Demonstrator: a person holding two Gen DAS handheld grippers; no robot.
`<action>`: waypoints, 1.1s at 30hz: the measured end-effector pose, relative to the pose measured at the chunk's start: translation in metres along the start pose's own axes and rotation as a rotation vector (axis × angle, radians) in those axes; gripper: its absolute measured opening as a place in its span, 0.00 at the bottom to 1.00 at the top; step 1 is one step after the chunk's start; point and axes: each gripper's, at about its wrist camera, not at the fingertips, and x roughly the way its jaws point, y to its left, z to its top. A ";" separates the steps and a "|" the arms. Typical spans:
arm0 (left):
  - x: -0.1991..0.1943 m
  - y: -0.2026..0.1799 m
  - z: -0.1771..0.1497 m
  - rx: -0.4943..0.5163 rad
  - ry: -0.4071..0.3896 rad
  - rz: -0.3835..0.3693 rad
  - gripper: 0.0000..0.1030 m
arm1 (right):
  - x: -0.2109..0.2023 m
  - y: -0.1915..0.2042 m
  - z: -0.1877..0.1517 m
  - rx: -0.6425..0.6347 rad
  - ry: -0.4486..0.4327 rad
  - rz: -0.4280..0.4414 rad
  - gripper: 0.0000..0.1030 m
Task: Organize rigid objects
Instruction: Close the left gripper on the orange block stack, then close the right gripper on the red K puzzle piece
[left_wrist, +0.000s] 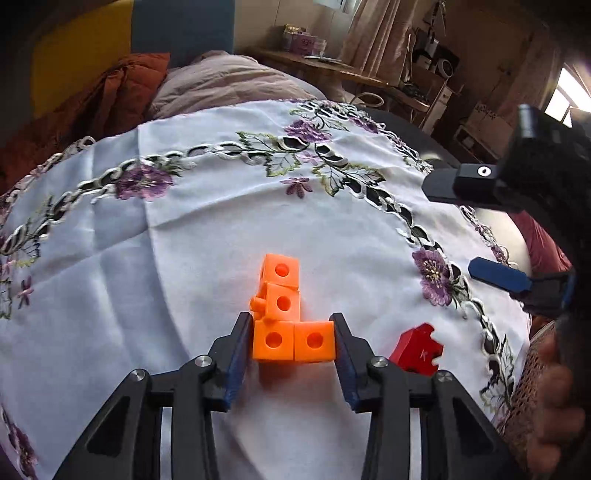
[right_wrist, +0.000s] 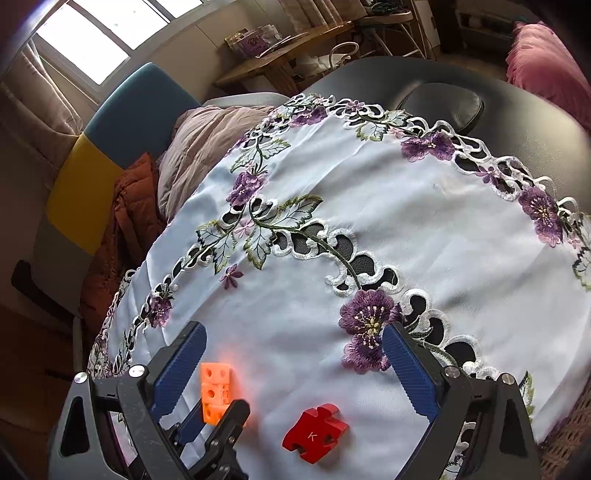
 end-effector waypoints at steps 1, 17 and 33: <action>-0.008 0.004 -0.006 0.000 -0.018 0.017 0.41 | 0.001 0.000 0.000 0.000 0.004 0.001 0.94; -0.079 0.070 -0.112 -0.133 -0.144 0.236 0.41 | 0.013 0.009 -0.007 -0.064 0.078 -0.025 0.94; -0.081 0.074 -0.116 -0.147 -0.178 0.196 0.41 | 0.027 0.042 -0.036 -0.527 0.436 -0.109 0.92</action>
